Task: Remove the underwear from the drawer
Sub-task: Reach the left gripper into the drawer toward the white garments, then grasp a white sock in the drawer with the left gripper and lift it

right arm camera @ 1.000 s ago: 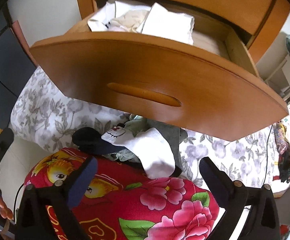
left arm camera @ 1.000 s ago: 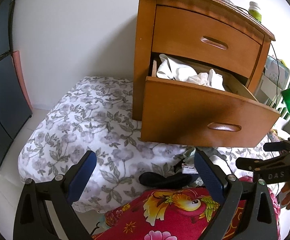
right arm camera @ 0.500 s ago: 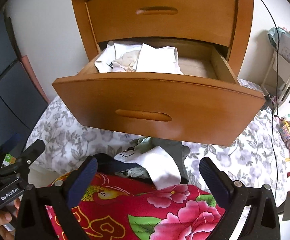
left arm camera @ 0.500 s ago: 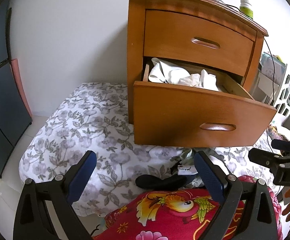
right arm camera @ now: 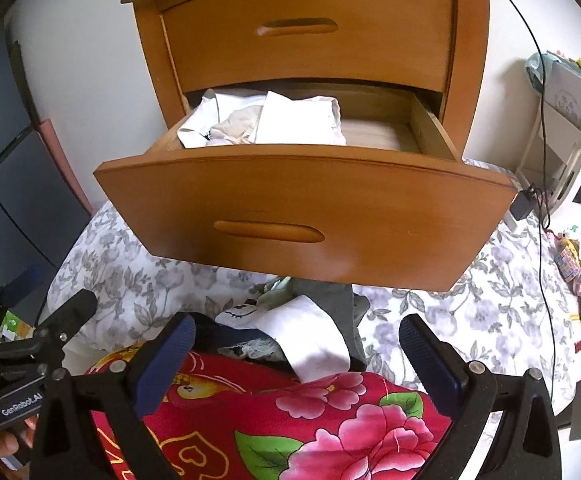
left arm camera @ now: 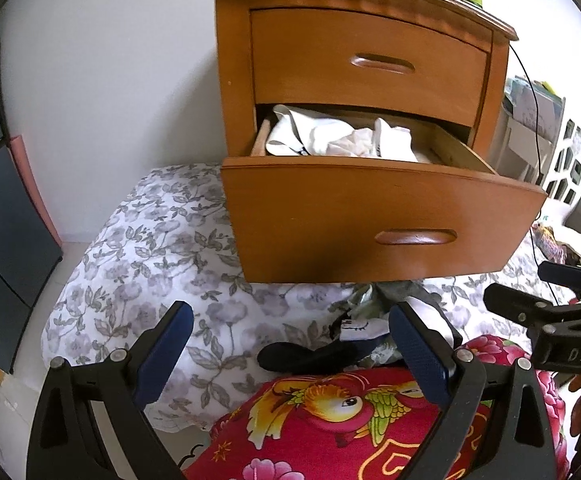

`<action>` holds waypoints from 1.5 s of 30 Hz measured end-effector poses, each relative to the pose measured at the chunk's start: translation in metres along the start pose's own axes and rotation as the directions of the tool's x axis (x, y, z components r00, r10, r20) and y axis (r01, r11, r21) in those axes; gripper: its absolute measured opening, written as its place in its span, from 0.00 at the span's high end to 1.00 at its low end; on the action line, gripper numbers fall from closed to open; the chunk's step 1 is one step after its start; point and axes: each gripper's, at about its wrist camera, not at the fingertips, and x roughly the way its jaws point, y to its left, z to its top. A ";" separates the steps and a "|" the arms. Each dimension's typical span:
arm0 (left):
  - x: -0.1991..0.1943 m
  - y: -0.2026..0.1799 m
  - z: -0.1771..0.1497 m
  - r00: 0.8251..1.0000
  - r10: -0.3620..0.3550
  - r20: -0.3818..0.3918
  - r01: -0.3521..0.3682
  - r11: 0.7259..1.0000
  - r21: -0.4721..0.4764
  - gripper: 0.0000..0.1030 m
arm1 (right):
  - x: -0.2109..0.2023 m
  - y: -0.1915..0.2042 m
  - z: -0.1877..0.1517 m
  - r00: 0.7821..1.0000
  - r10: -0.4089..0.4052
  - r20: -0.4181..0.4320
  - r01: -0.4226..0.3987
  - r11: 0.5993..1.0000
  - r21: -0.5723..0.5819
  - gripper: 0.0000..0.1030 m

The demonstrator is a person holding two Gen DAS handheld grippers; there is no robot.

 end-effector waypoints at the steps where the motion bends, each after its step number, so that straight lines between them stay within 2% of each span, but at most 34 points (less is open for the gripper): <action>1: 0.001 -0.001 0.001 1.000 -0.001 -0.005 0.001 1.000 0.004 0.05 | 0.001 -0.001 -0.001 1.000 -0.001 0.000 0.001 1.000 -0.004 0.00; 9: 0.003 -0.005 0.023 0.999 -0.012 -0.030 0.012 1.000 0.016 0.05 | 0.006 -0.013 -0.008 1.000 0.001 -0.001 -0.001 1.000 0.021 0.00; 16: 0.003 -0.008 0.065 0.999 -0.019 -0.032 0.021 0.997 0.069 0.05 | 0.006 -0.020 -0.007 1.000 0.018 -0.018 -0.017 1.000 0.021 0.00; 20: 0.006 -0.011 0.091 0.999 -0.018 -0.038 0.021 0.995 0.094 0.05 | 0.004 -0.022 0.012 0.999 0.024 -0.023 -0.025 0.999 -0.031 0.00; 26: 0.014 -0.016 0.129 0.998 -0.040 -0.054 0.044 0.996 0.078 0.05 | 0.008 -0.017 0.057 1.000 0.023 -0.021 -0.025 0.993 -0.117 0.00; 28: 0.018 -0.020 0.141 0.998 -0.038 -0.055 0.042 0.996 0.079 0.05 | 0.008 -0.016 0.072 0.999 0.042 -0.006 -0.042 0.993 -0.109 0.00; 32: 0.027 -0.025 0.160 0.998 -0.043 -0.055 0.047 0.997 0.065 0.05 | 0.006 -0.022 0.090 0.996 0.078 0.047 -0.077 0.997 -0.013 0.00; 34: 0.034 -0.028 0.166 0.997 -0.040 -0.062 0.044 0.997 0.064 0.05 | 0.006 -0.025 0.087 0.994 0.075 0.075 -0.077 0.997 0.024 0.00; 38: 0.055 -0.035 0.173 0.993 -0.049 -0.110 0.057 0.996 0.075 0.05 | 0.010 -0.027 0.069 0.996 0.053 0.072 -0.056 0.997 0.043 0.00; 45: 0.093 -0.049 0.188 0.974 -0.084 -0.210 0.102 0.992 0.075 0.05 | 0.013 -0.034 0.032 0.996 0.069 0.063 -0.074 0.993 0.091 0.00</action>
